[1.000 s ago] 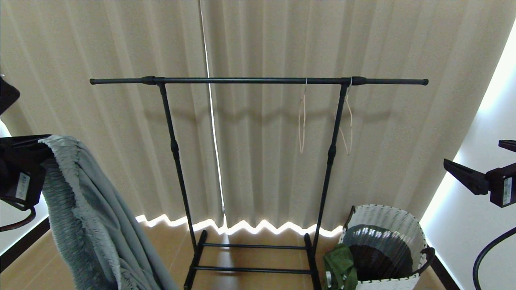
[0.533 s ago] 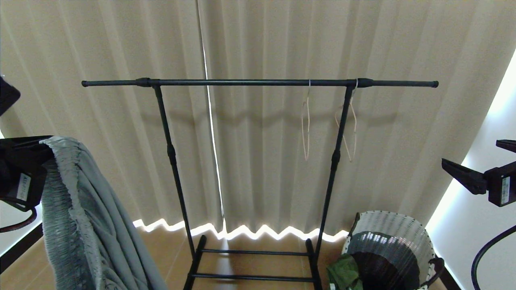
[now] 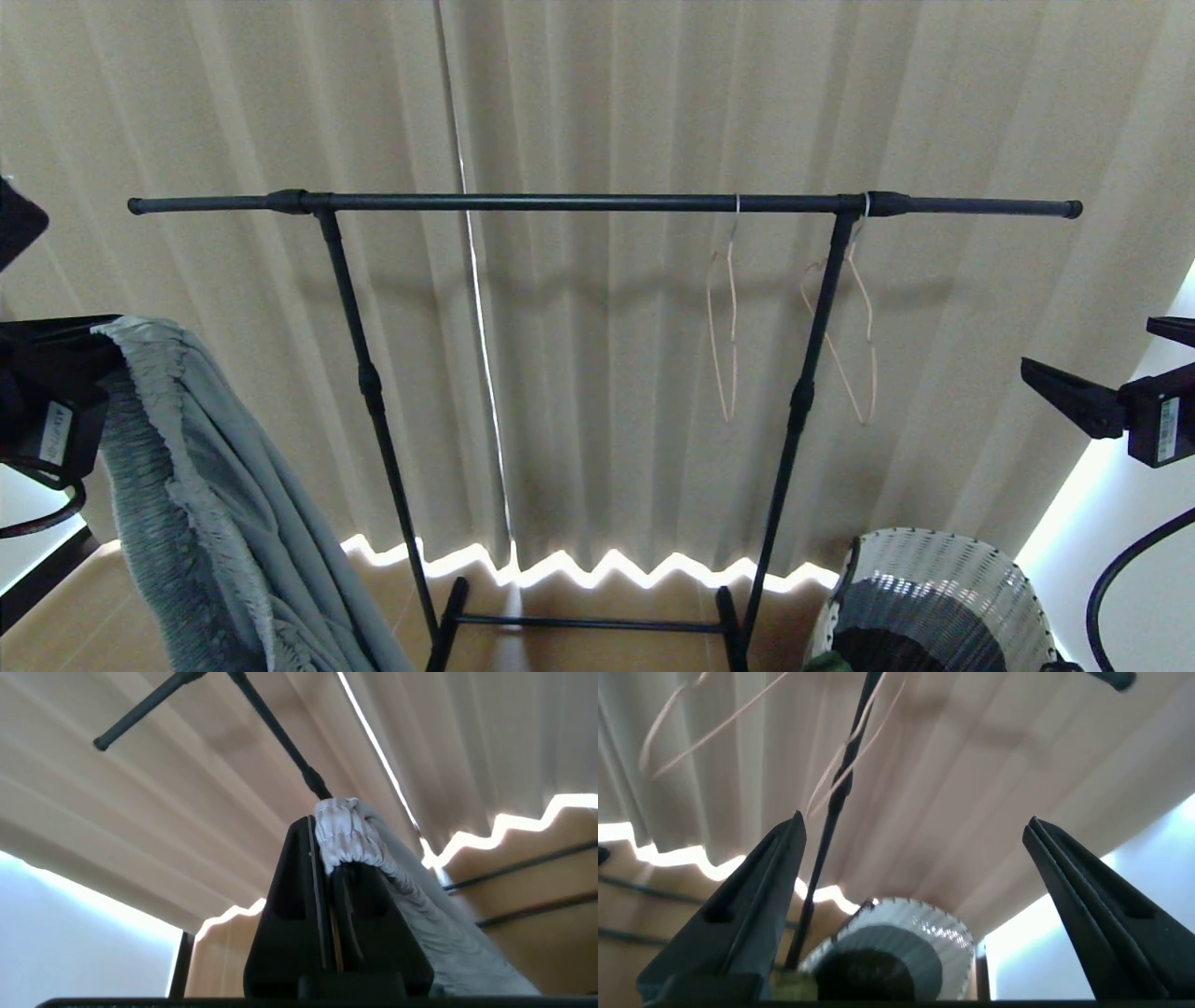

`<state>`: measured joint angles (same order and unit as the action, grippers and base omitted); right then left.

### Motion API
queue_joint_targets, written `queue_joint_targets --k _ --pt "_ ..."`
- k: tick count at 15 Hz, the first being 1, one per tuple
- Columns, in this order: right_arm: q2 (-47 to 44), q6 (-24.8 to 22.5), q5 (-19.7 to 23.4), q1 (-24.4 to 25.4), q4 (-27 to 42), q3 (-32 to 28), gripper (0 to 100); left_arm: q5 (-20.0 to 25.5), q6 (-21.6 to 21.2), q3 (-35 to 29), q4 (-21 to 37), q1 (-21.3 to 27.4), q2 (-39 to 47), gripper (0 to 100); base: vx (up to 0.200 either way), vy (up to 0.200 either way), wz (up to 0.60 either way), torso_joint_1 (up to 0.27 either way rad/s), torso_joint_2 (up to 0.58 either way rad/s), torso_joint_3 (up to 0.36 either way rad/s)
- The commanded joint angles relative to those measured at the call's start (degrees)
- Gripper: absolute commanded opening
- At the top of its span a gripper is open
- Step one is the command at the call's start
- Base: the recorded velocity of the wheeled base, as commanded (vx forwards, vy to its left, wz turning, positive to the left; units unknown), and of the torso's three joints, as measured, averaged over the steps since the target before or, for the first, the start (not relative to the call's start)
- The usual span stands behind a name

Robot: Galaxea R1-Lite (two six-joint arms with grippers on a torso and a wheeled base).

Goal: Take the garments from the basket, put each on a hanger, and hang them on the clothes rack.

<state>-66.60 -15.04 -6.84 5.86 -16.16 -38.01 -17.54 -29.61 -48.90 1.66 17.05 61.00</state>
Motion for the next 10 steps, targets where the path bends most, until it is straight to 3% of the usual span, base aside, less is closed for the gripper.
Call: queue_joint_targets --k 1,3,6,8,10 --pt "-1.69 0.37 -0.02 0.02 -0.01 -0.84 100 -0.04 -0.18 1.35 -0.52 0.00 0.26 0 0.200 0.000 0.00 0.007 0.00 0.007" --pt "-2.13 0.45 0.07 0.11 -0.01 -0.84 100 -0.12 -0.27 2.84 -0.60 0.00 -0.09 0 0.200 0.000 0.00 0.005 0.00 0.000" --pt "-5.03 2.21 -0.02 0.82 0.26 -2.07 100 -0.12 -0.27 4.51 -3.50 0.00 -0.09 0 0.000 0.000 0.00 0.000 0.00 0.000" --pt "-9.52 8.01 -0.46 3.19 0.96 -4.27 100 -0.12 -0.36 6.80 -6.67 -0.09 0.17 0 0.000 0.000 0.00 0.000 0.00 0.000" --pt "-14.00 10.12 -1.51 3.80 0.96 -5.67 100 -0.12 -0.18 7.50 -7.11 -0.27 0.17 0 0.000 0.000 0.00 0.000 0.00 0.000"
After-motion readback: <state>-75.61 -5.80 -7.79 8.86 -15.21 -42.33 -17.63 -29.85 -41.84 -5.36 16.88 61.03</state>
